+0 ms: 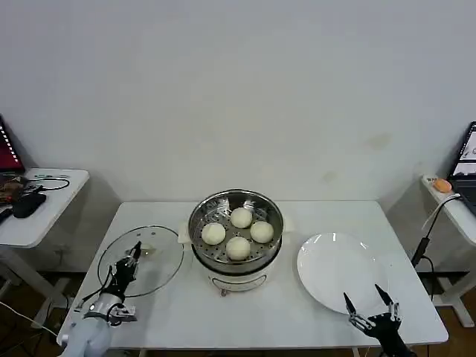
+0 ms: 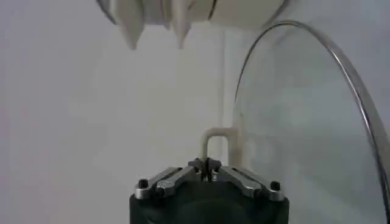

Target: Take steamed baozi put them in steamer then cover it.

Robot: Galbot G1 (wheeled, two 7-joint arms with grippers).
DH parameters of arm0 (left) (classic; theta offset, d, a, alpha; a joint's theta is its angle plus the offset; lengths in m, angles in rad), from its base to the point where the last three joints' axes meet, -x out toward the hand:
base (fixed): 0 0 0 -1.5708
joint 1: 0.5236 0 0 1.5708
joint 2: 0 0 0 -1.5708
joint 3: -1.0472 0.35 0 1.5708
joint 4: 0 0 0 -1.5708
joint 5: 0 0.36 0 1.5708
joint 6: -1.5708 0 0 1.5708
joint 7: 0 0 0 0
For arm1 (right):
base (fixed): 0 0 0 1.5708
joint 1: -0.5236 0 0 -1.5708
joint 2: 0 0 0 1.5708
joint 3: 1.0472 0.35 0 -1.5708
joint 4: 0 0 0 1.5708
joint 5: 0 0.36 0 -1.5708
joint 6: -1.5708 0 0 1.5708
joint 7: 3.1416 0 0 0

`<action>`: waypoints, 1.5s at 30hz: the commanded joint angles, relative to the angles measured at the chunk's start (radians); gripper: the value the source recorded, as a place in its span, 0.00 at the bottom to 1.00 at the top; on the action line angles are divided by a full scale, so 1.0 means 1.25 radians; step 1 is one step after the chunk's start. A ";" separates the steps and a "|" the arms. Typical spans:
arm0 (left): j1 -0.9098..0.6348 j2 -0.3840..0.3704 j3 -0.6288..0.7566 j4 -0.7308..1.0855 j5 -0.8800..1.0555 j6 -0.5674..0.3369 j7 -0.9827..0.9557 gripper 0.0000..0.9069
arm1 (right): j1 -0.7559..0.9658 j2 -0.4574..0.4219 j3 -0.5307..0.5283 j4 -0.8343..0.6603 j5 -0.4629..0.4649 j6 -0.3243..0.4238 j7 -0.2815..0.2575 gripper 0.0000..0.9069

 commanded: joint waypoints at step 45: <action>0.027 0.231 0.048 -0.416 -0.157 0.306 0.177 0.01 | -0.052 0.023 0.005 0.082 -0.020 0.009 -0.005 1.00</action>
